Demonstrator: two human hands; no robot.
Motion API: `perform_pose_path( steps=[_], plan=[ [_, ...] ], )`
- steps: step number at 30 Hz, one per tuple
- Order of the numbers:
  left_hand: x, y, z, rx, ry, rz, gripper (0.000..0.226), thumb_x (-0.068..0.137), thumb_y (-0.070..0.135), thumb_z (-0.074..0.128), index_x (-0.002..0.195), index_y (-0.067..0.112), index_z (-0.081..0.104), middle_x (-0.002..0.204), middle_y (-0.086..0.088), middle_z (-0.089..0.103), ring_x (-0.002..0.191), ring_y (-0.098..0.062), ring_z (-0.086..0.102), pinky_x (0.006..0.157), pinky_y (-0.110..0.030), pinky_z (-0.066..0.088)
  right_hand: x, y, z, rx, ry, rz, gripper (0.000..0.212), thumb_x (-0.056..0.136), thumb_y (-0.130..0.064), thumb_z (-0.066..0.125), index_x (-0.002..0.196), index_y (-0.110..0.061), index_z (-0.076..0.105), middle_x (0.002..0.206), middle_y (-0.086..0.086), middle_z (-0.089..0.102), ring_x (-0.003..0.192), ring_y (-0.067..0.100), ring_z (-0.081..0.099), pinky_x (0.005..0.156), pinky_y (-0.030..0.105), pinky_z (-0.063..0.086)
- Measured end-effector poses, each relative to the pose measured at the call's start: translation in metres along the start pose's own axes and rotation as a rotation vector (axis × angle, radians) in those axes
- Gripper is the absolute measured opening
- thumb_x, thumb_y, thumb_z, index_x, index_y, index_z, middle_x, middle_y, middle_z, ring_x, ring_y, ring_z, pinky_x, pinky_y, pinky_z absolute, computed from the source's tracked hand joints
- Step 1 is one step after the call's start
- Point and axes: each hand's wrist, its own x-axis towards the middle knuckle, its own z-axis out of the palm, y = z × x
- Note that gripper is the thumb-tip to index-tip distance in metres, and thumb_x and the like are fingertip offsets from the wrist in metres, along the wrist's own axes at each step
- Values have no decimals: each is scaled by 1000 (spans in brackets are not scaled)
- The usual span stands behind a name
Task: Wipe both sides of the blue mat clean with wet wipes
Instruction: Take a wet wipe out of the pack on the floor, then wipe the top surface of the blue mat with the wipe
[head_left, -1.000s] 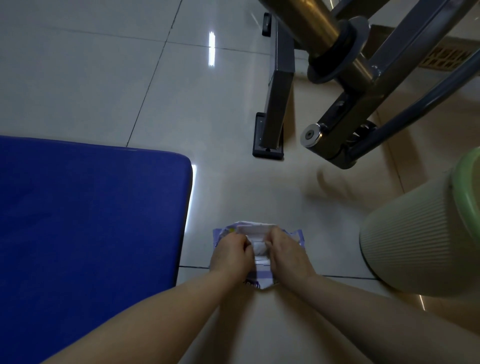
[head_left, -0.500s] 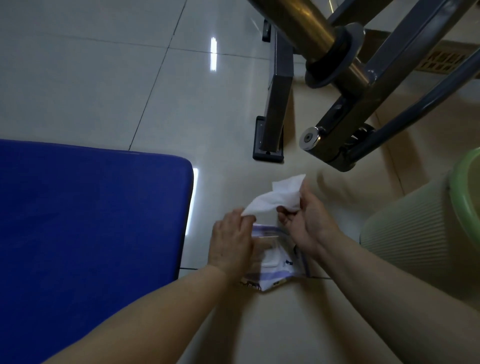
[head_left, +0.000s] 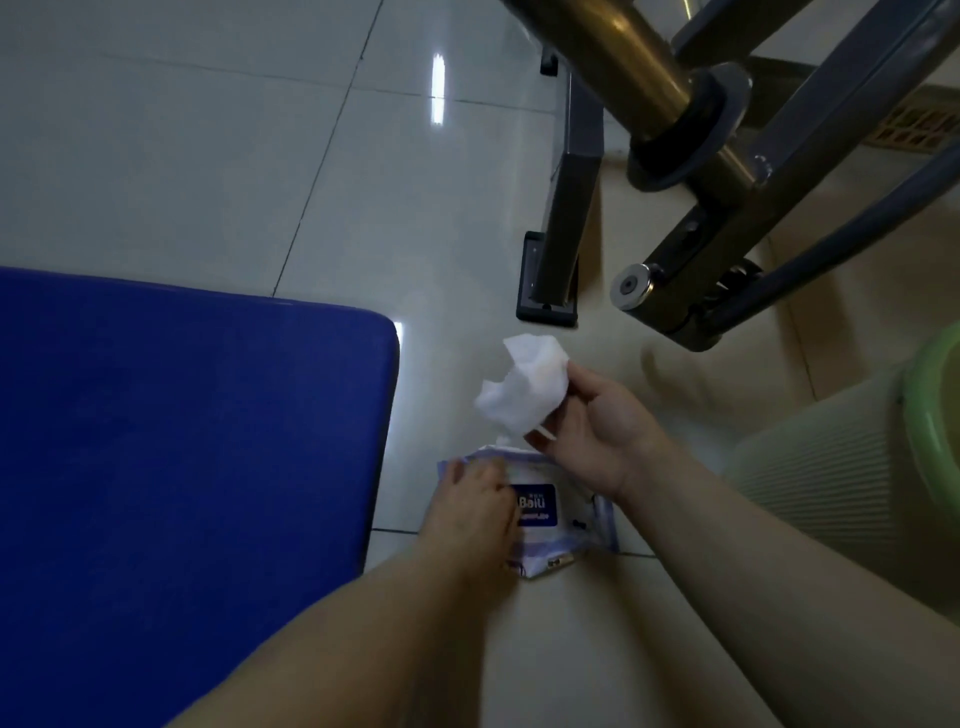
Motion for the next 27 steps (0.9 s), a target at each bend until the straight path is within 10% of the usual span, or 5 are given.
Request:
perform_pose_path(
  steps=[3, 7, 13, 19, 27],
  plan=[
    [-19, -13, -35, -183, 194, -136, 46, 82, 43, 67, 120, 22, 53, 114, 2, 52, 109, -19, 49, 95, -29, 35, -25, -1, 29, -28, -54, 43, 63, 83, -49, 55, 132, -10, 51, 127, 21, 59, 118, 38, 54, 99, 53, 42],
    [-67, -28, -93, -412, 434, -349, 14, 84, 11, 62, 97, 6, 64, 102, -11, 58, 87, -32, 54, 68, -34, 37, -76, 1, 90, -222, -10, -62, 39, 86, -3, 57, 124, -7, 51, 119, 20, 60, 106, 33, 60, 84, 45, 53],
    [-190, -34, -202, -692, 707, -598, 22, 89, 0, 51, 105, 7, 65, 105, 0, 53, 87, -16, 50, 68, -27, 37, -196, 17, 207, -493, -120, -129, 20, 98, -7, 44, 99, -21, 59, 94, 8, 69, 67, 13, 69, 50, 27, 52],
    [-372, -4, -268, -863, 721, -898, 23, 91, 0, 48, 95, 16, 63, 93, 9, 50, 73, -2, 48, 60, -11, 33, -338, 62, 288, -407, -260, 227, 36, 93, 9, 33, 112, -6, 59, 107, 15, 69, 97, 25, 67, 80, 37, 57],
    [-634, 70, -311, -827, 660, -1168, 14, 88, 7, 46, 75, 11, 48, 70, -2, 48, 62, -21, 45, 52, -42, 38, -535, 198, 361, -924, -499, 303, 32, 88, 13, 41, 97, -2, 67, 92, 12, 73, 79, 21, 72, 61, 26, 58]
  ],
)
